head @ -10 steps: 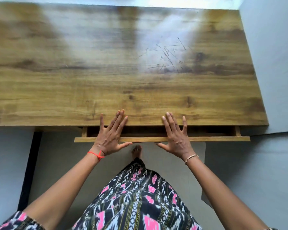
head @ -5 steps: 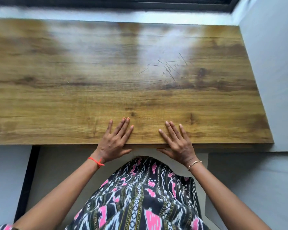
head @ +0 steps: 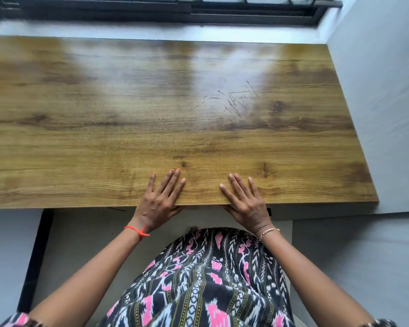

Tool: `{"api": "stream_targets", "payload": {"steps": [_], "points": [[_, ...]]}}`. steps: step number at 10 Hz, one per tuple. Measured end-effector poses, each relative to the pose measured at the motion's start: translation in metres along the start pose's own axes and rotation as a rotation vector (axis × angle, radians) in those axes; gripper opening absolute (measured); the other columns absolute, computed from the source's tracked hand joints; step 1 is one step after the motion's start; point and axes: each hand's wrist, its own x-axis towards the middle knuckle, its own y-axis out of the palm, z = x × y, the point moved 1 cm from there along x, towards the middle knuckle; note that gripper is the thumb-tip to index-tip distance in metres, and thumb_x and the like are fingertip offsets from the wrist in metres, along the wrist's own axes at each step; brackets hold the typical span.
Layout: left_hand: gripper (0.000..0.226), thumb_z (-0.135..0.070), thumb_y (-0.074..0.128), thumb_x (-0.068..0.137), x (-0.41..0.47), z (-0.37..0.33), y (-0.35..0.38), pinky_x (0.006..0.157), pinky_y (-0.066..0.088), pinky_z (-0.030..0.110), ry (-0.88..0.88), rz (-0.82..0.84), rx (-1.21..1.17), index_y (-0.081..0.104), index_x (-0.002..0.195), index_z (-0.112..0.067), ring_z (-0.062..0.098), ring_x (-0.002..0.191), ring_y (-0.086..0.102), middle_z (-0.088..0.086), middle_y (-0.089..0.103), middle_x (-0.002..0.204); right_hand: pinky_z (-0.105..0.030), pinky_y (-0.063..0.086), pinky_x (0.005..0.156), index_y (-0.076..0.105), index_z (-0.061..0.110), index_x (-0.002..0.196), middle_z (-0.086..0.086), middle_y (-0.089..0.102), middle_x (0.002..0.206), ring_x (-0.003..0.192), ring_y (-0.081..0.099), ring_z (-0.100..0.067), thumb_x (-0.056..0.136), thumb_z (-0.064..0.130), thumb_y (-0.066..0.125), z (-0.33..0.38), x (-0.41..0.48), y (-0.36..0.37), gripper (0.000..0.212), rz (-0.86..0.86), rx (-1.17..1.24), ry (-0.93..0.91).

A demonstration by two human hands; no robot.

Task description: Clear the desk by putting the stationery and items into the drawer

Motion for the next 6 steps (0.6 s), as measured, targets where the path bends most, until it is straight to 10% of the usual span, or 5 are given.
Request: {"api": "stream_targets", "payload": {"steps": [4, 6], "points": [[0.088, -0.061, 0.04, 0.073, -0.001, -0.012, -0.013, 0.111, 0.005, 0.049, -0.18, 0.125, -0.136, 0.011, 0.147, -0.024, 0.007, 0.143, -0.014, 0.003, 0.014, 0.155, -0.045, 0.011, 0.114, 0.031, 0.023, 0.143, -0.01, 0.028, 0.151, 0.141, 0.024, -0.024, 0.087, 0.056, 0.04, 0.001, 0.005, -0.032, 0.066, 0.322, 0.265, 0.121], [0.084, -0.075, 0.013, 0.082, -0.011, -0.007, -0.019, 0.114, 0.011, 0.05, -0.212, 0.111, -0.172, 0.016, 0.147, -0.022, 0.002, 0.139, -0.023, 0.004, 0.01, 0.155, -0.055, 0.036, 0.101, 0.06, 0.017, 0.122, -0.011, 0.056, 0.132, 0.124, 0.052, -0.026, 0.086, 0.055, 0.033, 0.01, 0.019, -0.049, 0.059, 0.339, 0.259, 0.204]]}}
